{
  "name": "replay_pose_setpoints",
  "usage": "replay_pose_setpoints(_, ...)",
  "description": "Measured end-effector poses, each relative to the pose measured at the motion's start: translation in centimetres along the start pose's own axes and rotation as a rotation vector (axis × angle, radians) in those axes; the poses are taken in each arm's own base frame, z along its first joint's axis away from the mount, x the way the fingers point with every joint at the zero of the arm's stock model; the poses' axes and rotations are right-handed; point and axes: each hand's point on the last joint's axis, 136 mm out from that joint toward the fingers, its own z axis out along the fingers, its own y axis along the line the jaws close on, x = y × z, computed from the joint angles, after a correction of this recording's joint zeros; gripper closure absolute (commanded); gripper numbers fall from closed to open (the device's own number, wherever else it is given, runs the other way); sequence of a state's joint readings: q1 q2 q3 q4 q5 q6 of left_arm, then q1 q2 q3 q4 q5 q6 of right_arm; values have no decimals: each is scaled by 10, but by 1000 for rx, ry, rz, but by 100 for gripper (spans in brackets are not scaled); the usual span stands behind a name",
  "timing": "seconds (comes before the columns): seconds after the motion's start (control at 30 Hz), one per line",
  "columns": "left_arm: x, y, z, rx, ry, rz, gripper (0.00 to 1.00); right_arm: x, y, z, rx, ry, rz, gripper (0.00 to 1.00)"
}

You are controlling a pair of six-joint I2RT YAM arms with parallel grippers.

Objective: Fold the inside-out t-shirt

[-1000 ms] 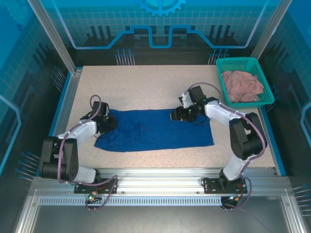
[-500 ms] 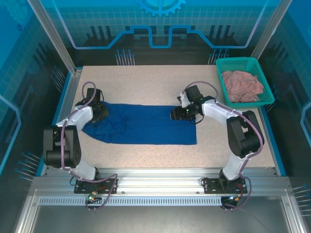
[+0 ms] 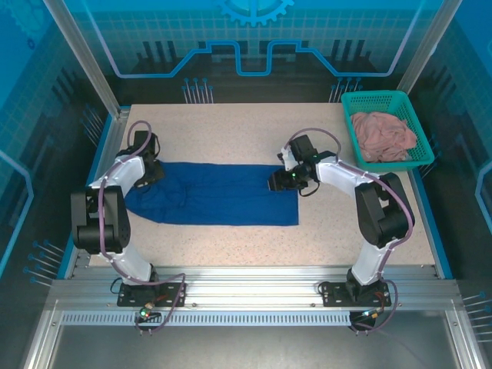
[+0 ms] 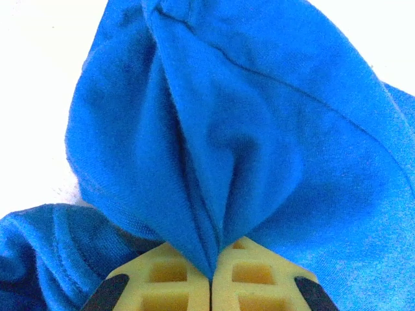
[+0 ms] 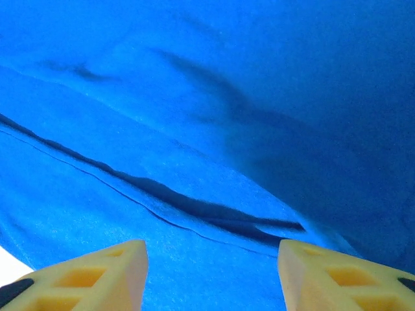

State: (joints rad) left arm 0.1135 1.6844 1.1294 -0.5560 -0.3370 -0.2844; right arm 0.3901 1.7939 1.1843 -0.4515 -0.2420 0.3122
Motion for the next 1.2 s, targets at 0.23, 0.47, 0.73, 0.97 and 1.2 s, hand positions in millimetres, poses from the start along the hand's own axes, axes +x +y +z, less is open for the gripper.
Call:
replay_pose_setpoints(0.23, -13, 12, -3, -40, -24, 9, 100, -10, 3, -3, -3, -10, -7, 45)
replay_pose_setpoints(0.47, -16, 11, -5, -37, -29, 20, 100, -10, -3, 17, 6, 29, 6, 46)
replay_pose_setpoints(0.73, -13, -1, -16, 23, -26, 23, 100, 2, -14, 37, 21, 87, 24, 48)
replay_pose_setpoints(0.97, 1, -40, -60, 115, -65, 102, 100, 1, -14, 37, 21, 88, 25, 48)
replay_pose_setpoints(1.2, 35, -84, -91, 158, -23, 240, 100, 1, -14, 37, 19, 86, 24, 48)
